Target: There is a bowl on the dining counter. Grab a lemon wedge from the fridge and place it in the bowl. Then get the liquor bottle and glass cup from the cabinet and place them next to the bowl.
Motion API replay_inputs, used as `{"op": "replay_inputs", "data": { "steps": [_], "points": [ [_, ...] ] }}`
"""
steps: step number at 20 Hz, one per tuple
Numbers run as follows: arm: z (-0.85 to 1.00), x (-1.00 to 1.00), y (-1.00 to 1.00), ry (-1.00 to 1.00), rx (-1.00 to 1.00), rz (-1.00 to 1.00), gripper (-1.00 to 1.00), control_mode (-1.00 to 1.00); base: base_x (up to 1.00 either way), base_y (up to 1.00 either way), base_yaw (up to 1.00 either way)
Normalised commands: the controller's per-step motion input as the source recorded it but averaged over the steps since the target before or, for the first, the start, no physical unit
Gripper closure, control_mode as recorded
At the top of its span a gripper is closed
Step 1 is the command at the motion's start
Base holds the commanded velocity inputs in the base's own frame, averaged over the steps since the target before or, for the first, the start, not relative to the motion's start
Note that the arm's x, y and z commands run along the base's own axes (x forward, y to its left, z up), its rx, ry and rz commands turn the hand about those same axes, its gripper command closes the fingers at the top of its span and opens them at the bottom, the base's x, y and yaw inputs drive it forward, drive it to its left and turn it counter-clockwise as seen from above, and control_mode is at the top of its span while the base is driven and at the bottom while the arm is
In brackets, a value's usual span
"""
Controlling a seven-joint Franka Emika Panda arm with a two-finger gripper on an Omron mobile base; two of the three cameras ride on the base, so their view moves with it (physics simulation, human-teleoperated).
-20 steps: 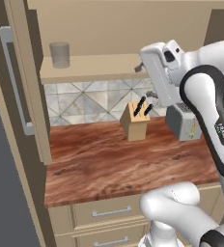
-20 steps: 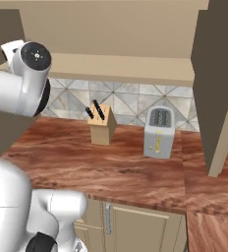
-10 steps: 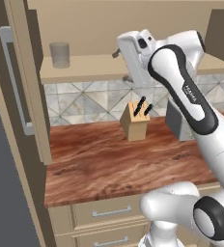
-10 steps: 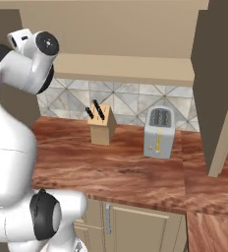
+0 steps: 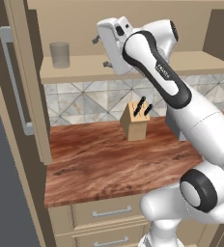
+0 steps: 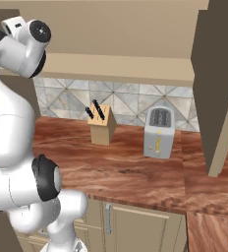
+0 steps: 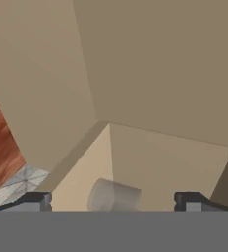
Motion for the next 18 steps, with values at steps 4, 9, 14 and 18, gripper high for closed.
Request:
{"op": "replay_inputs", "data": {
  "steps": [4, 9, 14, 18],
  "points": [
    [0.02, 0.45, 0.19, -0.03, -0.01, 0.01, -1.0, -1.0, 0.0, 0.0, 0.0],
    [-0.03, 0.26, 0.02, 0.0, -0.04, 0.03, -1.0, -1.0, 0.0, 0.0, 0.0],
    [-0.06, 0.0, 0.26, 0.02, -0.07, 0.01, -1.0, -1.0, 0.0, 0.0, 0.0],
    [-0.22, 0.09, 0.47, 0.05, -0.14, 0.0, -1.0, -1.0, 0.0, 0.0, 0.0]
  ]
}}
